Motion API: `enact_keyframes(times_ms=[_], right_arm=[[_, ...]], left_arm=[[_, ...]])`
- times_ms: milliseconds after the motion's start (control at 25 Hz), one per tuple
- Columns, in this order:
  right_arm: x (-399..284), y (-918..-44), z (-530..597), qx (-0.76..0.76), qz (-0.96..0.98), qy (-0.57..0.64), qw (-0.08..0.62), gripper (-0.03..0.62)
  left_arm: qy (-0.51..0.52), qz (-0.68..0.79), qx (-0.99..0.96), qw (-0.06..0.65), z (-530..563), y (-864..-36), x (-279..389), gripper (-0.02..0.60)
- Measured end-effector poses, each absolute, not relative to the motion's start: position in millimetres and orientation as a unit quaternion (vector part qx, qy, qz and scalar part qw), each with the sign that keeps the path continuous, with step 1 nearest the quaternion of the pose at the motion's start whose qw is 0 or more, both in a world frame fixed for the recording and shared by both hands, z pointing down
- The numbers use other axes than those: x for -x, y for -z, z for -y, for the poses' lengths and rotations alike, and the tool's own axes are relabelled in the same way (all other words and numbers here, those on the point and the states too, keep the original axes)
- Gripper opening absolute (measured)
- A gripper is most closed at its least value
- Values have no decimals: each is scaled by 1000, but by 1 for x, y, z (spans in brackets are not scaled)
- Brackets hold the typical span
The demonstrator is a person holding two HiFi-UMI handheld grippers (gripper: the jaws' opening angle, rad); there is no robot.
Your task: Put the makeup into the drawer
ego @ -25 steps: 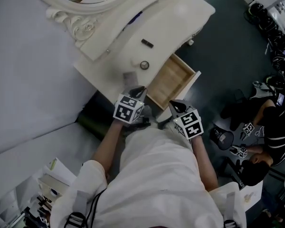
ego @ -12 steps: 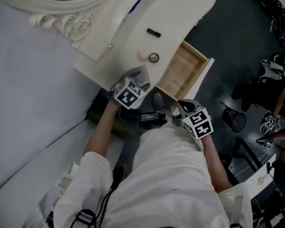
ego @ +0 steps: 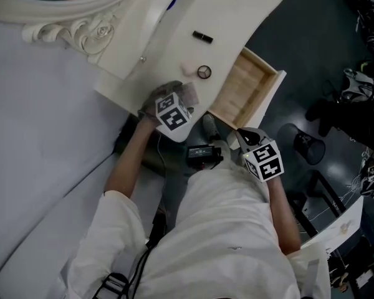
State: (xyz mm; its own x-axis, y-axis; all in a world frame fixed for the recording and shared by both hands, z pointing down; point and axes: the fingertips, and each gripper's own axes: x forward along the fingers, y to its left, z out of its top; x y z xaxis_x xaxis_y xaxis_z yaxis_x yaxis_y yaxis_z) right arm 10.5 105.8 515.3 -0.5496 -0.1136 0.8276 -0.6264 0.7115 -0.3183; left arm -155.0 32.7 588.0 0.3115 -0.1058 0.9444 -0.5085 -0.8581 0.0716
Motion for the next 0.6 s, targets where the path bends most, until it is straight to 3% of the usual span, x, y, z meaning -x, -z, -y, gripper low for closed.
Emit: enact_keyframes(times_ms=[600], right_arm=[[-23, -521, -109, -234, 814, -320, 424, 12]], left_arm=[[-561, 189, -783, 190, -30, -604, 158, 393]])
